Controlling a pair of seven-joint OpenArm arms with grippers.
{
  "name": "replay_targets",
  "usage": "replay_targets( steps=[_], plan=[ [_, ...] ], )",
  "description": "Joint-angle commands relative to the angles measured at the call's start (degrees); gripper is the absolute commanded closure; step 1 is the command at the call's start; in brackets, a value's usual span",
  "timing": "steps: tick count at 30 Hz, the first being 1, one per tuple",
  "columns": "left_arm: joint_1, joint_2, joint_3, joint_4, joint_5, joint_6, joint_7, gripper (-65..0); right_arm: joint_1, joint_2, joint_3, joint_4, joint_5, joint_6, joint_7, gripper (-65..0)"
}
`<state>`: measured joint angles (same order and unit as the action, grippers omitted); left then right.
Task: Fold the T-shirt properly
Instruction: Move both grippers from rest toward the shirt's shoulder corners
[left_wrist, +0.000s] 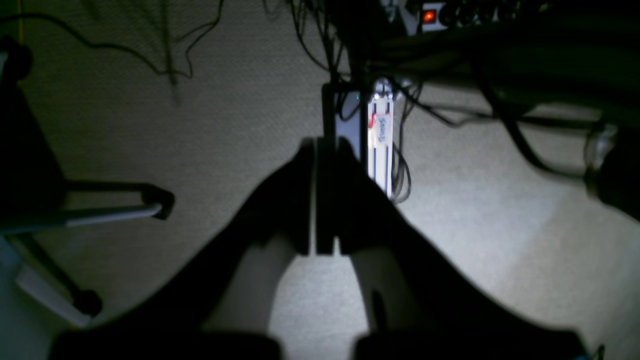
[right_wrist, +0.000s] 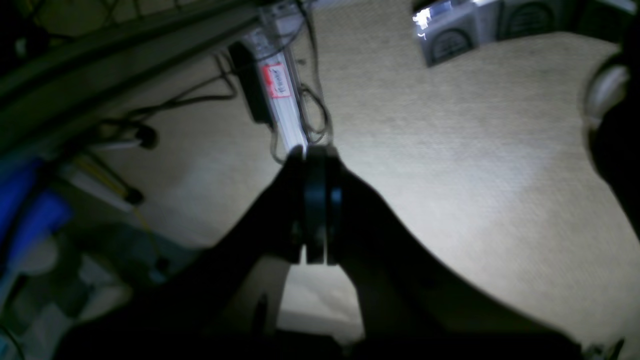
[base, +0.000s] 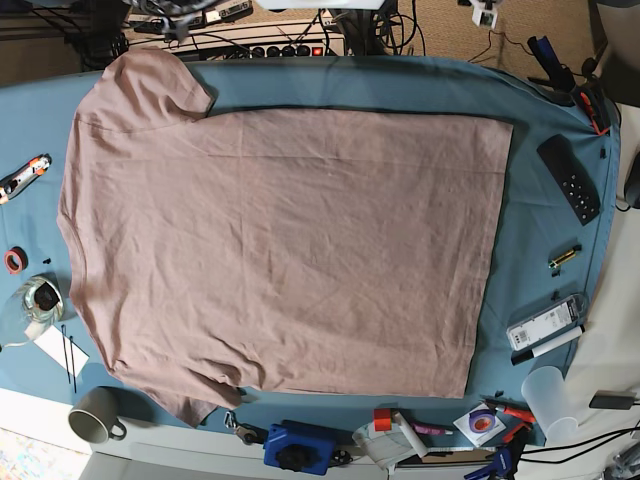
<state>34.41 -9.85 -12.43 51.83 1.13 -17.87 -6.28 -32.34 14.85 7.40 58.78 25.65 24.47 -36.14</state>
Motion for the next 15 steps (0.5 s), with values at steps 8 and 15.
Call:
replay_targets(
  steps=[8,15],
  plan=[
    [15.2,-0.5,-0.2,23.5,-0.3,0.0,0.3,0.0,-12.6,2.7,0.2,17.1,3.5,0.5,-2.8,0.0],
    [24.0,-0.4,-1.0,45.4,-9.6,5.2,9.4,0.0,-20.4,2.8,2.6,32.8,3.5,0.5,-3.4,0.0]
  ],
)
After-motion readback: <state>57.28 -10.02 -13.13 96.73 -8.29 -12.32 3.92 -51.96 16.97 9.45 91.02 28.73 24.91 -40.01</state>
